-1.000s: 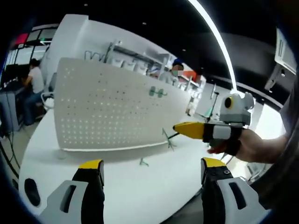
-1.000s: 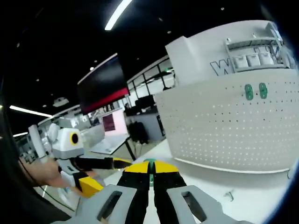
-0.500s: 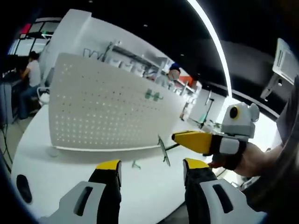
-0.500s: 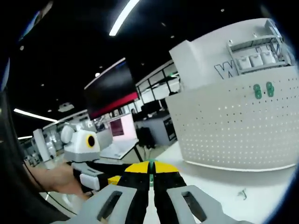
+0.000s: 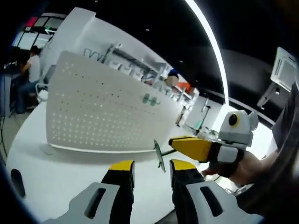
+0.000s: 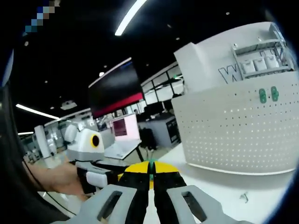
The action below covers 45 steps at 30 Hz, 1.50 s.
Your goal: Insert the hook assembly into the mounting plate slot until the hook locks in place.
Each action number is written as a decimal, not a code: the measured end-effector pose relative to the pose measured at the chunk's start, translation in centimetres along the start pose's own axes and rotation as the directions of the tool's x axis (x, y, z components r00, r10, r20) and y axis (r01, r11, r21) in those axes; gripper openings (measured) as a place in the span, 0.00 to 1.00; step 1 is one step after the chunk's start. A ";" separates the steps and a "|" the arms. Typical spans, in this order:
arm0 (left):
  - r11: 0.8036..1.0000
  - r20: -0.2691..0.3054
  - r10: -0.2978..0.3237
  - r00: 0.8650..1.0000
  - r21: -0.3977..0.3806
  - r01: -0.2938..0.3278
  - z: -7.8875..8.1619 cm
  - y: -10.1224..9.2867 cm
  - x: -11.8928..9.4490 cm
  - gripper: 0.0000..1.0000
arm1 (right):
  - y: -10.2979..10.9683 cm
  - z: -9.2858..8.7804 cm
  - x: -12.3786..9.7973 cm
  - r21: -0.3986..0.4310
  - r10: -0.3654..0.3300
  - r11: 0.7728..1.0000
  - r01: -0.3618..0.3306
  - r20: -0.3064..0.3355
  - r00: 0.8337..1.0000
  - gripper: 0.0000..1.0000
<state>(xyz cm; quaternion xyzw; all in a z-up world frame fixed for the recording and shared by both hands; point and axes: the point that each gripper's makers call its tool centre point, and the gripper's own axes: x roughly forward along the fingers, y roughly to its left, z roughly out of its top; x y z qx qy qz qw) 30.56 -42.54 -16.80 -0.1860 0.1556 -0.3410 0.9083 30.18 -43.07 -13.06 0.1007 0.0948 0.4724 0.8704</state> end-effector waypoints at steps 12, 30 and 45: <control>0.998 0.009 -0.060 0.998 -0.024 0.060 0.1 -0.8 0.0 0.07 | 0.4 0.0 0.3 -0.031 0.008 0.999 -0.008 0.002 1.000 0.00; 1.000 0.025 -0.012 1.000 -0.029 0.012 0.8 0.2 0.1 0.02 | 0.7 -0.1 0.9 -0.135 0.004 0.991 -0.010 -0.050 0.999 0.01; 0.982 0.013 0.105 0.994 0.154 -0.106 1.7 1.7 -0.6 0.02 | 0.6 -0.6 0.2 -0.124 0.009 0.992 -0.020 -0.089 0.996 0.06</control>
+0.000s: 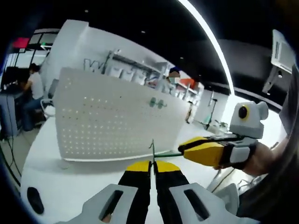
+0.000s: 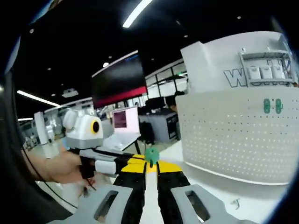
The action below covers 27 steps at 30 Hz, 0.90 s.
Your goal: Insert the hook assembly into the mounting plate slot until the hook locks in place.
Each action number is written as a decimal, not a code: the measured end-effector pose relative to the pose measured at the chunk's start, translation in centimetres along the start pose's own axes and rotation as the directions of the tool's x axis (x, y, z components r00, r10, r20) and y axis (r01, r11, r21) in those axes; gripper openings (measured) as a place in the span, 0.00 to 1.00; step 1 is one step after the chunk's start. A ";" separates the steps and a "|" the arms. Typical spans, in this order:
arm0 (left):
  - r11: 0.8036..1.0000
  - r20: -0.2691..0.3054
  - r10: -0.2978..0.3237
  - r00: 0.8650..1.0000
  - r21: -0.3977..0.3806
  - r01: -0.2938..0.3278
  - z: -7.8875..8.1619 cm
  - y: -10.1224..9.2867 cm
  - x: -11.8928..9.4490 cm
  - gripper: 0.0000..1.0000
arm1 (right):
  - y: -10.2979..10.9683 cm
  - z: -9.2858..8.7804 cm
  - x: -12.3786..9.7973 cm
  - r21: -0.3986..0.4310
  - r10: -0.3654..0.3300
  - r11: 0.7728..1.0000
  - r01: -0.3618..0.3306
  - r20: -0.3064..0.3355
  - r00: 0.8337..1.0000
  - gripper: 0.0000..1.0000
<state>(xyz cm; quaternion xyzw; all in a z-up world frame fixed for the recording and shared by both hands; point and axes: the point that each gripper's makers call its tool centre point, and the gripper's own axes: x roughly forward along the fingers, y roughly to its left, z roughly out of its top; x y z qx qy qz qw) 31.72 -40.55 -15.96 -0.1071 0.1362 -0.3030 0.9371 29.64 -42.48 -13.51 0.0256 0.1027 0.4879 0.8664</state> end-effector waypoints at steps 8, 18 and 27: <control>0.998 0.007 0.020 1.000 0.063 -0.021 0.2 -0.6 0.0 0.02 | 0.2 0.5 0.0 0.068 0.001 0.998 -0.003 0.029 1.000 0.09; 0.990 0.040 0.026 0.999 0.137 -0.031 1.1 -1.9 0.0 0.02 | -0.5 1.3 -0.3 0.128 -0.019 0.992 0.011 0.058 0.998 0.06; 0.980 0.064 0.030 0.997 0.192 -0.042 1.8 -2.4 -0.1 0.02 | -0.2 1.6 -0.1 0.190 -0.001 0.982 -0.014 0.080 0.997 0.04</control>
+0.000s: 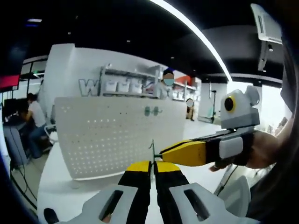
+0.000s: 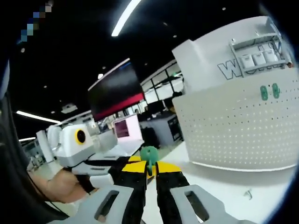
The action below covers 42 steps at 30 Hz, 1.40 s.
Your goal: Insert the hook assembly into the mounting plate slot until the hook locks in place.
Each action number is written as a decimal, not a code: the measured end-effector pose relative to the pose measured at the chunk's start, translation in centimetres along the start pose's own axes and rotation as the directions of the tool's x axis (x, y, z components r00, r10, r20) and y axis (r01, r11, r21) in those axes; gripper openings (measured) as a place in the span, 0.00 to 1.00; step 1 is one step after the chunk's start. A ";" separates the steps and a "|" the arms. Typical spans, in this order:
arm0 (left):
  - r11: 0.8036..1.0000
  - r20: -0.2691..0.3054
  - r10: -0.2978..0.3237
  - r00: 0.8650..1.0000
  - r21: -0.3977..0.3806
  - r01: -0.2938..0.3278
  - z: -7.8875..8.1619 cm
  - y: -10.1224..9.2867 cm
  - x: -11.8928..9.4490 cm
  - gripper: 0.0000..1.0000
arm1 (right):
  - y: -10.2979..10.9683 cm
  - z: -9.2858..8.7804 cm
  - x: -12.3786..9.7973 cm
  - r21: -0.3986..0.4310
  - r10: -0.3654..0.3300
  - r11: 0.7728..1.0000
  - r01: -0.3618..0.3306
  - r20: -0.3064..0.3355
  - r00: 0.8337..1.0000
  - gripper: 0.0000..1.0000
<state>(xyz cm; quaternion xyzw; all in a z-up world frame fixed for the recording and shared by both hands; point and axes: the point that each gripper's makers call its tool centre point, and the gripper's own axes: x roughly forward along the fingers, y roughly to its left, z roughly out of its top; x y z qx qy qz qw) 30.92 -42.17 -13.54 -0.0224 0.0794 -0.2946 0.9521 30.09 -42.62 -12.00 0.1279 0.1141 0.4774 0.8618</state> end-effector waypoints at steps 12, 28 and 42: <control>0.996 -0.011 0.022 1.000 0.088 -0.021 0.4 -0.1 0.0 0.02 | 0.0 0.1 0.1 0.114 0.016 0.993 -0.019 0.033 0.999 0.02; 0.995 -0.008 -0.004 1.000 0.104 0.005 0.0 -0.1 0.7 0.05 | -0.5 0.2 -0.1 -0.003 -0.029 1.000 0.029 0.030 0.999 0.00; 0.997 -0.033 -0.081 0.996 -0.007 0.081 -1.4 -1.5 1.1 0.67 | -2.0 0.7 -0.7 -0.125 -0.086 0.988 0.088 0.020 0.996 0.00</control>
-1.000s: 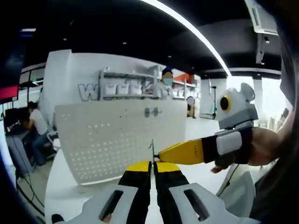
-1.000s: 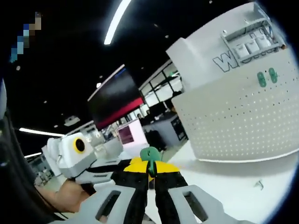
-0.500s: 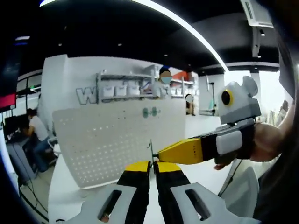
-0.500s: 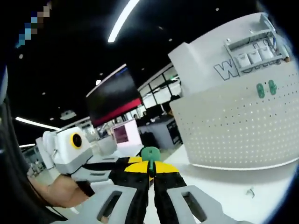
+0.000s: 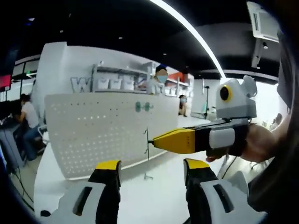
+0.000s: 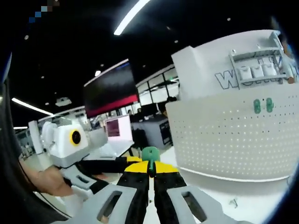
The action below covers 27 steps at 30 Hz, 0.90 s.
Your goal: Insert the hook assembly into the mounting plate slot until the hook locks in place.
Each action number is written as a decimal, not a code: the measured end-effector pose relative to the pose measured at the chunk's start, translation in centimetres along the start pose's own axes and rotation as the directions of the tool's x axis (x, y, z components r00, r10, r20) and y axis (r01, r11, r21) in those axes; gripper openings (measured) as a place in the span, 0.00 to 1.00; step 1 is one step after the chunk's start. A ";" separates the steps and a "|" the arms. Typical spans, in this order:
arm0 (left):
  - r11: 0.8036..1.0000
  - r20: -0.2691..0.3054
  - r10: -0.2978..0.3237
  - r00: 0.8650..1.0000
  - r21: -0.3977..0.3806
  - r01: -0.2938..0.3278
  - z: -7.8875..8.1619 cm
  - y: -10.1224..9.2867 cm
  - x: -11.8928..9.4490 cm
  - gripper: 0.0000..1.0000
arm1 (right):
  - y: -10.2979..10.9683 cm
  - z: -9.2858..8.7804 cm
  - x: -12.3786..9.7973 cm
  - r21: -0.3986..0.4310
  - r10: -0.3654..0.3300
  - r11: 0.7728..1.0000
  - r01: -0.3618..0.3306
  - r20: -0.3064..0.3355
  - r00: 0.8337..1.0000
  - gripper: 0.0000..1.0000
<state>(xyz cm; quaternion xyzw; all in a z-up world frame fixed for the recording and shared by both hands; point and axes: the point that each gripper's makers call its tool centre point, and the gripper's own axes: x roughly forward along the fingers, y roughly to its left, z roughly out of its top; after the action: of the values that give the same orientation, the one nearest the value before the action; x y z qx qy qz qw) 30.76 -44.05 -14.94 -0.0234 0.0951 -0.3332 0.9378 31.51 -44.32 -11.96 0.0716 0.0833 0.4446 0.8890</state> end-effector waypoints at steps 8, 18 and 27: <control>0.999 0.013 -0.051 0.999 -0.017 0.052 0.2 -1.3 -0.1 0.95 | -0.6 -0.3 -0.5 -0.026 -0.017 1.000 0.016 -0.019 1.000 0.00; 0.993 0.026 -0.116 0.993 -0.023 0.117 1.1 -3.0 0.2 1.00 | -1.4 -0.4 -0.8 -0.077 -0.042 0.996 0.039 -0.029 0.999 0.00; 0.991 0.042 -0.131 0.991 -0.024 0.132 1.8 -3.5 0.2 1.00 | -3.5 -0.1 -1.0 -0.107 -0.088 0.991 0.084 -0.026 0.996 0.00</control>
<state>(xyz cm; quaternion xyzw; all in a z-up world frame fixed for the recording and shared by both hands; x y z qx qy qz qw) 29.09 -46.94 -12.87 -0.0488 0.0790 -0.3924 0.9151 33.56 -47.20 -12.68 0.0140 0.0760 0.4106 0.9085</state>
